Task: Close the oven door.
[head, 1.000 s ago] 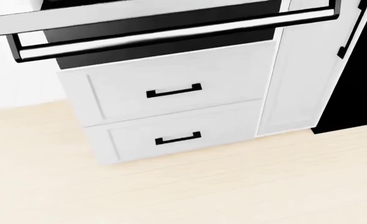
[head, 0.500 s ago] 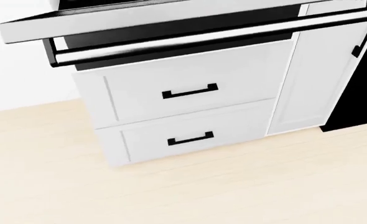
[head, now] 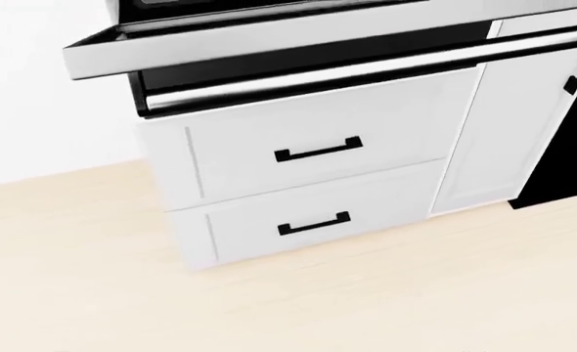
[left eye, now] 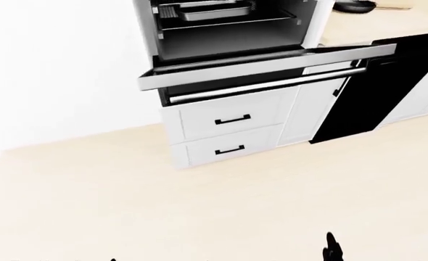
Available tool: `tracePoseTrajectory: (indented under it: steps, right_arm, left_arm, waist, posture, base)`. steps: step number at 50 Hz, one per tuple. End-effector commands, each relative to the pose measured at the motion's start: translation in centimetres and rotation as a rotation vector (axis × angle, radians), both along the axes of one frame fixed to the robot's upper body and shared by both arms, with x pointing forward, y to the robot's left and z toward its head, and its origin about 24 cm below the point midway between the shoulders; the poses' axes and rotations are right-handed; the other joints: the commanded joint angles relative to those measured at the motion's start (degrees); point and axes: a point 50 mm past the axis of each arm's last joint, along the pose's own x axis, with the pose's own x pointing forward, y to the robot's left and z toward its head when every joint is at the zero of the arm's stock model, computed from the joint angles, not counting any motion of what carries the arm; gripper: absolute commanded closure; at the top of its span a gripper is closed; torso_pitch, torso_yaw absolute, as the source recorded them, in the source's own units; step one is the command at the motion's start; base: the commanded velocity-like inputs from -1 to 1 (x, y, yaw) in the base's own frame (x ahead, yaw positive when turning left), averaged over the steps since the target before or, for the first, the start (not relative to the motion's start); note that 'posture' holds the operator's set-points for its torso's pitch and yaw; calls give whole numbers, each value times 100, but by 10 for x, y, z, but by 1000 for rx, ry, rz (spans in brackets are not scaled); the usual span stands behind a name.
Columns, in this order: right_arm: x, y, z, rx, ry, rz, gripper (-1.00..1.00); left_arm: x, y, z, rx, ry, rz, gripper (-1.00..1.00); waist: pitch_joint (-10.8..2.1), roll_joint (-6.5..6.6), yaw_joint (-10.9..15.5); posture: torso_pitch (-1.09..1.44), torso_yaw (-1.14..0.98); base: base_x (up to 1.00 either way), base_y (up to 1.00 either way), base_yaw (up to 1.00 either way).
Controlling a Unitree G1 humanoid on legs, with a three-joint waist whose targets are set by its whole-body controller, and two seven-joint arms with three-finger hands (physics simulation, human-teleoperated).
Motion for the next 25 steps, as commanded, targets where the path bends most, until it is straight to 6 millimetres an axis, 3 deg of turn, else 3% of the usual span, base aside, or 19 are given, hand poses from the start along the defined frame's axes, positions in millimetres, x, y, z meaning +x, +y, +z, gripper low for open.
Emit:
tracePoseTrajectory:
  steps: [1,4,5,6,7,9,17,19,21,22,23,24,25]
  right_arm:
    - [6,-1,4,-13,-36,13,-100]
    - [6,-1,4,-13,-36,14,-100]
    - [6,-1,4,-13,-37,14,-100]
    - [6,-1,4,-13,-36,13,-100]
    - [6,-1,4,-13,-37,14,-100]
    - [7,-1,4,-12,-38,14,-100]
    - [7,-1,4,-12,-39,14,-100]
    - [6,-1,4,-13,-37,14,-100]
    - [6,0,4,-13,-38,14,-100]
    - [6,0,4,-13,-38,14,-100]
    - [6,0,4,-12,-38,14,-100]
    - [6,0,4,-13,-37,14,-100]
    - [6,0,4,-13,-36,14,-100]
  left_arm:
    - [3,10,5,35,-30,15,-100]
    - [2,9,4,30,-26,13,-100]
    - [2,8,4,28,-26,12,-100]
    - [4,10,5,27,-25,11,-100]
    - [4,10,5,26,-25,10,-100]
    - [4,9,4,26,-26,9,-100]
    - [4,9,5,28,-29,10,-100]
    - [4,9,5,28,-29,11,-100]
    - [5,11,5,27,-29,11,-100]
    - [6,12,5,27,-29,11,-100]
    - [6,12,5,28,-29,11,-100]
    - [5,11,5,30,-30,11,-100]
    - [5,11,5,30,-31,12,-100]
  waist:
    - [-1,32,12]
    - [5,352,21]
    - [-35,542,32]
    - [-118,827,71]
    - [-86,564,103]
    - [-16,529,151]
    - [31,93,82]
    - [32,-50,71]
    - [-6,-275,52]
    - [-12,-322,43]
    - [0,-73,-25]
    - [-16,-168,15]
    - [-35,-174,-13]
  posture:
    - [0,0]
    - [0,0]
    - [0,0]
    - [0,0]
    - [0,0]
    - [0,0]
    - [0,0]
    - [0,0]
    - [0,0]
    - [0,0]
    - [0,0]
    - [0,0]
    - [0,0]
  base:
    - [0,38,0]
    - [0,38,0]
    - [0,38,0]
    - [0,38,0]
    - [0,38,0]
    - [0,39,0]
    - [0,38,0]
    - [0,38,0]
    - [0,38,0]
    - [0,38,0]
    - [0,38,0]
    - [0,38,0]
    - [0,38,0]
